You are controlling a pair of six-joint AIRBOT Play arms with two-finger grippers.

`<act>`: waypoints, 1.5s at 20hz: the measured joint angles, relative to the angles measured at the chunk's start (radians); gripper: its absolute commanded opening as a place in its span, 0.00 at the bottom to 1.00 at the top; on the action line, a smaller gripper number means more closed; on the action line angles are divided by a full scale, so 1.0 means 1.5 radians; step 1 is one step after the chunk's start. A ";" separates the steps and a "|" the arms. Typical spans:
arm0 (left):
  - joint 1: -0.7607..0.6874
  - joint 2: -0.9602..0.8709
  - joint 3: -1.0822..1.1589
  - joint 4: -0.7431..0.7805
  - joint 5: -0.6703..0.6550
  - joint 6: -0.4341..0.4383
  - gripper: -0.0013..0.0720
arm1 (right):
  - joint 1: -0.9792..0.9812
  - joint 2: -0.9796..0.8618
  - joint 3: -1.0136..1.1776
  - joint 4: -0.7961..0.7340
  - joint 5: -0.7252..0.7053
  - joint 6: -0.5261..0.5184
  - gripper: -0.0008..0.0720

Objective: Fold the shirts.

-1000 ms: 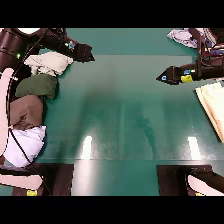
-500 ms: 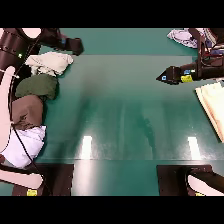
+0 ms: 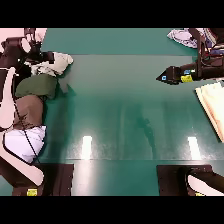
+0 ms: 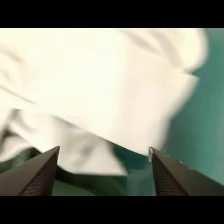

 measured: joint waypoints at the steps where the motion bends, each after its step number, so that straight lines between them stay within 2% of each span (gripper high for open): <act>1: 0.011 -0.014 0.001 0.001 0.011 -0.002 0.93 | 0.000 0.000 0.000 0.000 0.000 0.000 0.04; 6: 0.037 -0.072 0.001 -0.002 0.053 -0.006 0.92 | 0.000 0.000 0.000 0.000 0.000 0.000 0.04; 7: 0.039 -0.080 0.001 -0.005 0.057 -0.006 0.78 | 0.000 0.000 0.000 0.001 0.000 0.000 0.04; 8: 0.041 -0.086 0.001 -0.009 0.065 -0.007 0.34 | 0.000 0.000 0.000 0.001 0.000 0.000 0.04; 9: 0.041 -0.090 0.002 -0.013 0.071 -0.007 0.07 | 0.000 0.000 0.000 0.002 0.000 0.000 0.04; 12: 0.044 -0.094 0.010 -0.019 0.068 -0.007 0.05 | 0.000 0.000 0.000 0.004 0.000 0.000 0.04; 17: 0.040 -0.069 0.108 -0.086 -0.006 0.000 0.05 | -0.001 0.000 0.010 0.005 -0.020 0.001 0.04; 25: -0.055 0.244 0.152 -0.148 0.016 0.072 0.05 | -0.062 0.000 0.195 0.004 -0.061 0.000 0.04; 30: -0.178 0.405 0.086 -0.148 -0.062 0.088 0.05 | -0.082 0.001 0.308 0.004 -0.059 0.000 0.04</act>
